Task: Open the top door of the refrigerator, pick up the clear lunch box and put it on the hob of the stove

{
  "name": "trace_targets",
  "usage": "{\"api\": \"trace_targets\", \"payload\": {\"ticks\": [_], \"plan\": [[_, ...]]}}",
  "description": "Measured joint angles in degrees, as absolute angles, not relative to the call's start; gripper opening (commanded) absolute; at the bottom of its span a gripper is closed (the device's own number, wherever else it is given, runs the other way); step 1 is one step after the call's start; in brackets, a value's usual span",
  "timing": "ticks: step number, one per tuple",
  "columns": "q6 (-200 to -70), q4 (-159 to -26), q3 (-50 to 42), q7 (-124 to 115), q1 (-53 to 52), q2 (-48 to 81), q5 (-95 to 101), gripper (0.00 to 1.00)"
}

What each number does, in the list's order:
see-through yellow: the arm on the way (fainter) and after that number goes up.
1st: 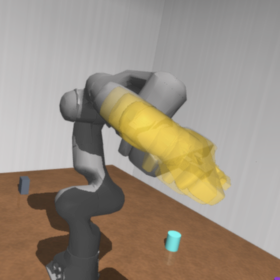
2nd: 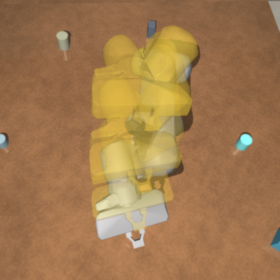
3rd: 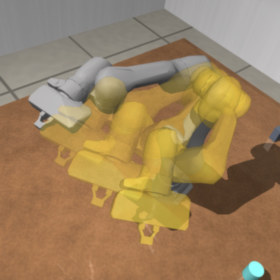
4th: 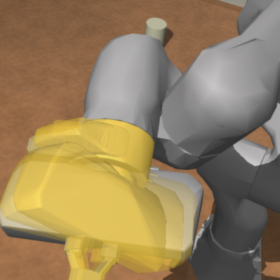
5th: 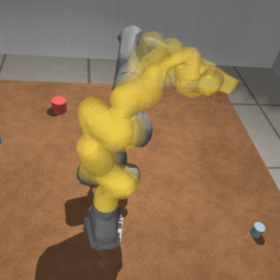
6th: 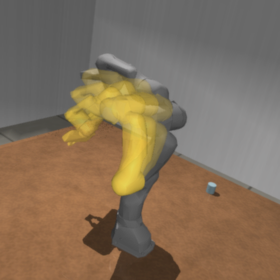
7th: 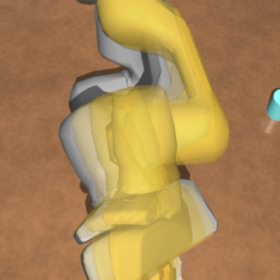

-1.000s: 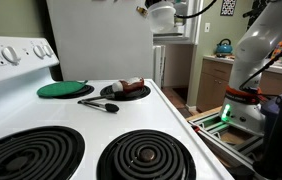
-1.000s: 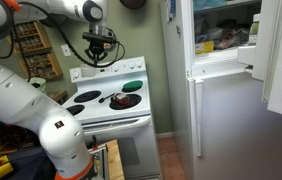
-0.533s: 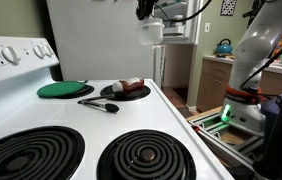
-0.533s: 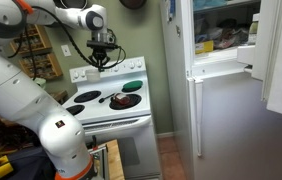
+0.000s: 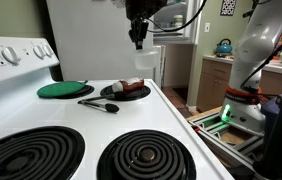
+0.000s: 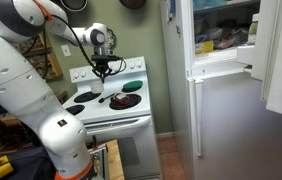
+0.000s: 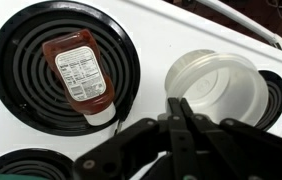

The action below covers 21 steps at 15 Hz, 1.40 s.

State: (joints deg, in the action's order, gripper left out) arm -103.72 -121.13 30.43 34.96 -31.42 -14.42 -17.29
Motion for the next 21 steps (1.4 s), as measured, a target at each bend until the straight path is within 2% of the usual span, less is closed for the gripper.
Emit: {"api": "trace_targets", "payload": {"ticks": [8, 20, 21], "plan": [[-104.0, -121.2, 30.4, 35.3, -31.9, -12.8, -17.4, 0.01], [-107.0, -120.3, 34.0, 38.5, -37.5, 1.4, -7.9, 0.01], [-107.0, -120.0, 34.4, 38.5, -37.9, 2.4, -6.3, 0.15]]}}
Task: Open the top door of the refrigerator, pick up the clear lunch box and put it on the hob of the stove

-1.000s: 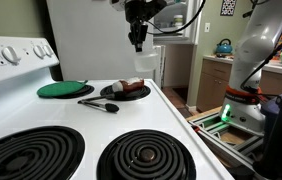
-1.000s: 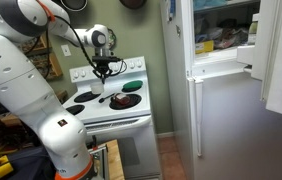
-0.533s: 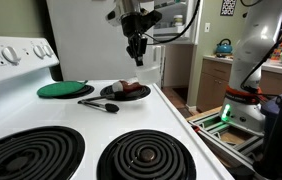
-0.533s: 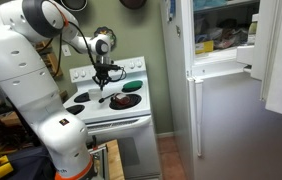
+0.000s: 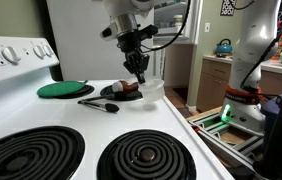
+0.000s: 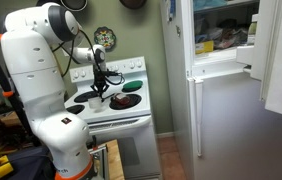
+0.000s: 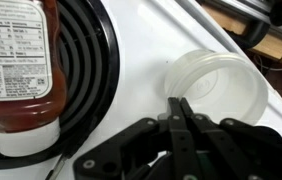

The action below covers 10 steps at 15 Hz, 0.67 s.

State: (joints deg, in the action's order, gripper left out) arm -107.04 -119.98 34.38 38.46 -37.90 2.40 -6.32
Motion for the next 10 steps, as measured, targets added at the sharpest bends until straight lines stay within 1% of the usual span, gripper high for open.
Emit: {"api": "trace_targets", "payload": {"ticks": [1, 4, 7, 9, 10], "plan": [[-107.2, -119.7, 34.6, 38.4, -38.2, 3.2, -4.9, 0.28], [-108.2, -118.7, 35.0, 38.4, -38.6, 4.9, -2.1, 0.48], [-110.2, -118.4, 35.2, 38.4, -38.7, 5.2, -0.8, 0.73], [-111.1, -118.3, 35.3, 38.5, -38.7, 4.9, -0.8, 0.86], [-110.9, -118.2, 35.4, 38.5, -38.6, 4.6, -1.9, 0.95]]}}
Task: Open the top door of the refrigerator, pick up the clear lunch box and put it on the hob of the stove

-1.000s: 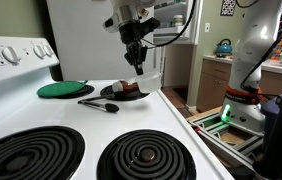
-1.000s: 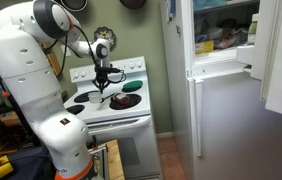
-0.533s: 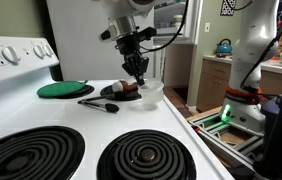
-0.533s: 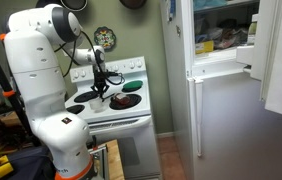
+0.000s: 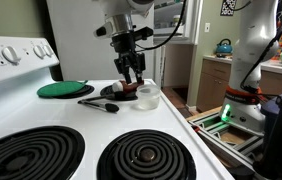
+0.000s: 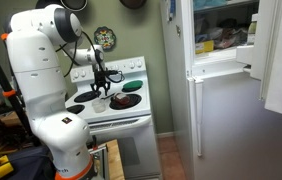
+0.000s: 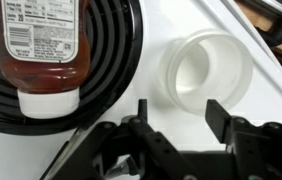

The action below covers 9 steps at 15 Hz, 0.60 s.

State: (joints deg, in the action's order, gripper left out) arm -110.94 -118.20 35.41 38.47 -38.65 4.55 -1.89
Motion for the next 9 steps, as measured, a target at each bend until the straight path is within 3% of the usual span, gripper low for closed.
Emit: {"api": "trace_targets", "payload": {"ticks": [2, 9], "plan": [[-108.0, -117.6, 35.4, 38.0, -38.5, 3.1, -5.4, 1.0], [-92.5, -116.9, 33.8, 36.3, -37.8, -7.6, -11.2, 1.0]]}}
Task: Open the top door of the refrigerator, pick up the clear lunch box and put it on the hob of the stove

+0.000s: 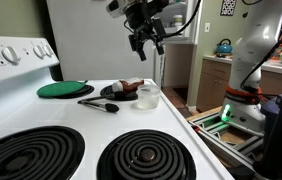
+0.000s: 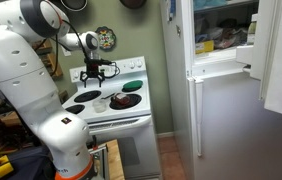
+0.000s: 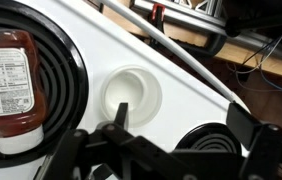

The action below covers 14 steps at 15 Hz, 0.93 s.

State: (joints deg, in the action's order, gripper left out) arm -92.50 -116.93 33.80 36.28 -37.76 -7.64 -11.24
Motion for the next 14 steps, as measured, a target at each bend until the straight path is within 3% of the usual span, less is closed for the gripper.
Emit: {"api": "trace_targets", "payload": {"ticks": [14], "plan": [[-77.0, -111.4, 30.5, 37.0, -37.9, -12.8, -10.9, 1.0]]}}
